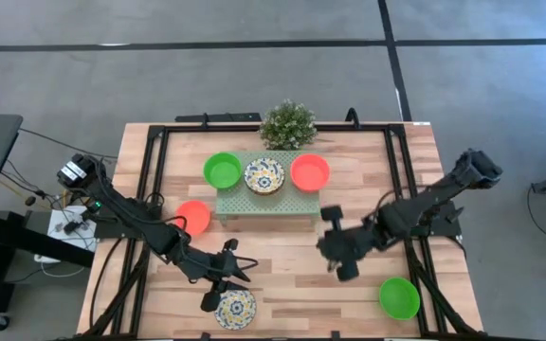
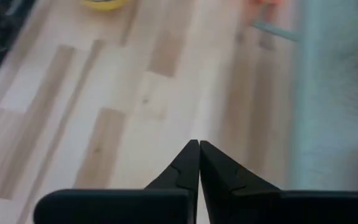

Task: Pick & Place Mini bowls
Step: Stack the yellow patterned bowl on the yellow patterned bowls on the shelf

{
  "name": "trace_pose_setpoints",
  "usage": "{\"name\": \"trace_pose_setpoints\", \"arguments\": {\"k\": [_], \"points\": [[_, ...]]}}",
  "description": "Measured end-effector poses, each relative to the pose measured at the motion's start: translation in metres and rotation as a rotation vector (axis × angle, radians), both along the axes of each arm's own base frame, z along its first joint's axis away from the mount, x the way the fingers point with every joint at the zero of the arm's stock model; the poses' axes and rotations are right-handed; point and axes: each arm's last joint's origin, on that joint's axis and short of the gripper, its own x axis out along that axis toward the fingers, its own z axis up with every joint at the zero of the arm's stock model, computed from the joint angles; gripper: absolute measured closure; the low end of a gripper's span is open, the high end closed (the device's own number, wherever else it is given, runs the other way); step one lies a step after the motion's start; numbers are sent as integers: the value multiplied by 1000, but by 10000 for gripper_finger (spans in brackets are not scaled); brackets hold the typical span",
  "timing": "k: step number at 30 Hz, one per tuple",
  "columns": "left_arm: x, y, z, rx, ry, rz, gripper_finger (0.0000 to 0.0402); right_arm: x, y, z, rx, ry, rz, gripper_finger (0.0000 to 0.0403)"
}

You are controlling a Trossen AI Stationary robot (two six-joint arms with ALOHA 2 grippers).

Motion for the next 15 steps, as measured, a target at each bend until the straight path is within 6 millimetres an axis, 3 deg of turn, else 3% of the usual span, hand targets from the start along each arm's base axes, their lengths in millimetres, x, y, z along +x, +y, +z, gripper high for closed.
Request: {"name": "trace_pose_setpoints", "arguments": {"k": [7, 15], "points": [[-2, -4, -6, -39, 57, 34, 301, -12, 12, -40, -12, 24, 60, 399], [29, 6, -14, 55, 297, 110, 301, -21, -9, -31, 54, -40, 52, 401]]}}
